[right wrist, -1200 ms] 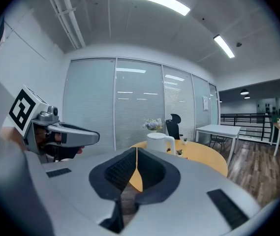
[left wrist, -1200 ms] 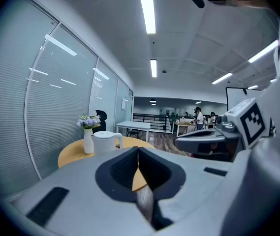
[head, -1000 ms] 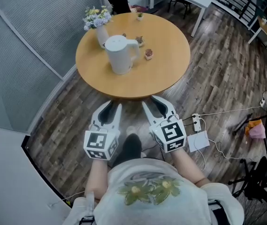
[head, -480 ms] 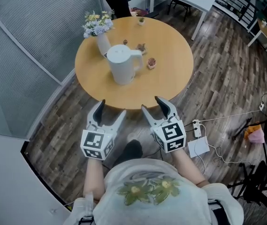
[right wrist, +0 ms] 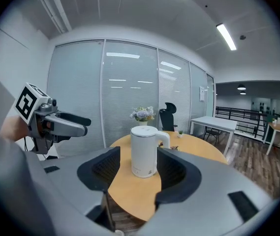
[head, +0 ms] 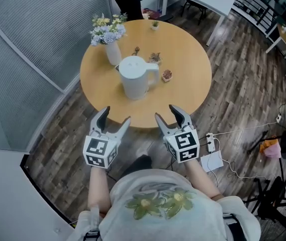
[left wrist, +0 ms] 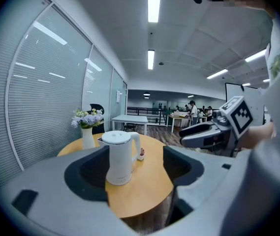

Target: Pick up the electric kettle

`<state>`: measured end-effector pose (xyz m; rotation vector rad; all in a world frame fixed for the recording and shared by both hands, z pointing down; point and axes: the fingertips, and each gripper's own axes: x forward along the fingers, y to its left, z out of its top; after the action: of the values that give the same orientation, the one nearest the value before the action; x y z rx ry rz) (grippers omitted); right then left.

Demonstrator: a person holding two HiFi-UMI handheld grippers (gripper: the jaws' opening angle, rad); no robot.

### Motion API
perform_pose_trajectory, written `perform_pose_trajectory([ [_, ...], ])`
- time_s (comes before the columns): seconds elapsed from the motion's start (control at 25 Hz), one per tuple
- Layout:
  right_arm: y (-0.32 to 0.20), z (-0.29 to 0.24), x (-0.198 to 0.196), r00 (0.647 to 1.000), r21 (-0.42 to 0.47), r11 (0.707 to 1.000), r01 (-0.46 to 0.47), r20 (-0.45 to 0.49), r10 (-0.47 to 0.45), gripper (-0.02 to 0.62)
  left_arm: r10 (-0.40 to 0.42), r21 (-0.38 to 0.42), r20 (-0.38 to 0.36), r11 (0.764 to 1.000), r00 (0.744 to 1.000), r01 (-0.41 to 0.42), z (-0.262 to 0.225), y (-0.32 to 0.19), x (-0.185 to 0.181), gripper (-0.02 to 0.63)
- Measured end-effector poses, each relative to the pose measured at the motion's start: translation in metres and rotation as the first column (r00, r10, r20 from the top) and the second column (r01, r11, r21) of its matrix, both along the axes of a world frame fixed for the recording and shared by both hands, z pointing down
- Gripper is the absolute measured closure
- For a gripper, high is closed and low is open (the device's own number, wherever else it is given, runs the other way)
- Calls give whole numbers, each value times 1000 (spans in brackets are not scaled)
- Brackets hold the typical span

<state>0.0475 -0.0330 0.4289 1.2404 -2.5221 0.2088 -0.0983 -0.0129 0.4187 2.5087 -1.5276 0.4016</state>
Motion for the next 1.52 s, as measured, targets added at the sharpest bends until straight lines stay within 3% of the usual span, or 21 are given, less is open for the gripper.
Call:
perform_pose_trajectory([
  [0.16, -23, 6, -3, 1000, -5, 1000, -21, -12, 21, 368, 8, -29, -12, 1000, 1000, -8, 8, -26, -16, 281],
  [0.44, -53, 22, -8, 998, -24, 998, -55, -22, 54, 368, 49, -42, 39, 998, 998, -47, 14, -72, -35, 281],
  [1.04, -110, 34, -8, 997, -47, 997, -57, -56, 54, 368, 66, -67, 81, 996, 994, -61, 24, -141, -56, 282],
  [1.4, -163, 55, -18, 995, -84, 995, -50, -90, 42, 368, 147, -151, 139, 981, 979, -126, 44, -190, -74, 282],
  [1.52, -177, 62, -22, 994, -97, 994, -48, -104, 38, 368, 212, -192, 144, 964, 967, -183, 50, -202, -74, 282],
])
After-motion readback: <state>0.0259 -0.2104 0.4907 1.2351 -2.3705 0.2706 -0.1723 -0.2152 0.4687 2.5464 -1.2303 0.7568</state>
